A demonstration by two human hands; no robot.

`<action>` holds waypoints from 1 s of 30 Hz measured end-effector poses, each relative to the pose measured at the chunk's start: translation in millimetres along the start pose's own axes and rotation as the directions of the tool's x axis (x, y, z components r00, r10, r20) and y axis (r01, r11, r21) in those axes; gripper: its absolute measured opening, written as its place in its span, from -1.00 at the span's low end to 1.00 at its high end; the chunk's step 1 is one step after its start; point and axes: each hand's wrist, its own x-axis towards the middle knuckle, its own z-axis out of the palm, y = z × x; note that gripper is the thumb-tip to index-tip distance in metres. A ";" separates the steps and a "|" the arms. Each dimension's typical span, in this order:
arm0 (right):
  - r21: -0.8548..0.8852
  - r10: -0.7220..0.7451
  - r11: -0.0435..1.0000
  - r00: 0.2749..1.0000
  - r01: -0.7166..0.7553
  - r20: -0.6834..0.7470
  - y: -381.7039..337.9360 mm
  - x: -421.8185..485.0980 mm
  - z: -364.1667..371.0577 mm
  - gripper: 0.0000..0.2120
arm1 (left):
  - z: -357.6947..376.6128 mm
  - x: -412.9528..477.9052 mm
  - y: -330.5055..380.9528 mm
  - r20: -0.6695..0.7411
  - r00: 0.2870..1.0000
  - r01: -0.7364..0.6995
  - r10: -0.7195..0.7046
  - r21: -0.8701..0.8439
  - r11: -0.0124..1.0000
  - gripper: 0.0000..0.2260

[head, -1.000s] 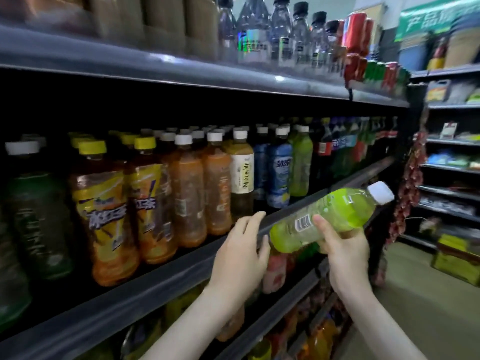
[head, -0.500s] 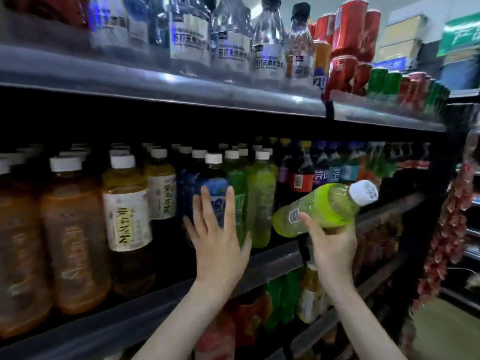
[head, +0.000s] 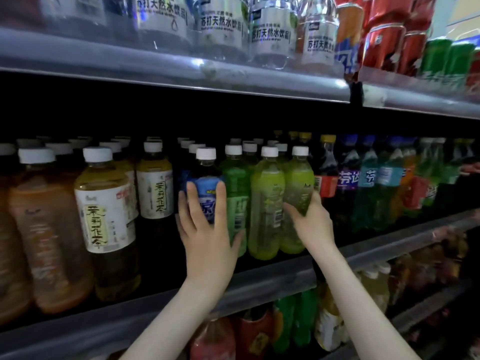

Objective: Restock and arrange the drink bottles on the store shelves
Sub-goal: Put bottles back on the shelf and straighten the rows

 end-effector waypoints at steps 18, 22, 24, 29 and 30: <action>-0.229 -0.203 0.956 0.977 0.184 -0.062 11.6 -58.5 24.7 -0.21 | -23.3 -23.3 3.5 0.136 0.990 -0.021 0.025 -0.030 0.999 -0.13; -0.145 -0.421 0.902 0.903 0.407 -0.081 15.0 -119.4 39.3 -0.51 | -49.4 -72.1 -1.9 0.181 0.965 -0.156 0.189 -0.182 0.971 -0.44; -0.015 -0.561 0.828 0.827 0.561 -0.042 16.9 -161.4 57.5 -0.68 | -66.1 -106.1 -24.3 0.191 0.939 -0.236 0.287 -0.251 0.939 -0.63; 0.275 -0.648 0.759 0.723 0.590 0.237 15.5 -265.4 134.6 -0.79 | -135.2 -195.3 -108.5 0.341 0.933 -0.044 0.113 -0.204 0.978 -0.77; 0.312 -0.633 0.773 0.701 0.551 0.328 11.2 -287.6 154.5 -0.79 | -154.0 -213.4 -127.7 0.414 0.910 0.043 0.025 -0.154 0.987 -0.76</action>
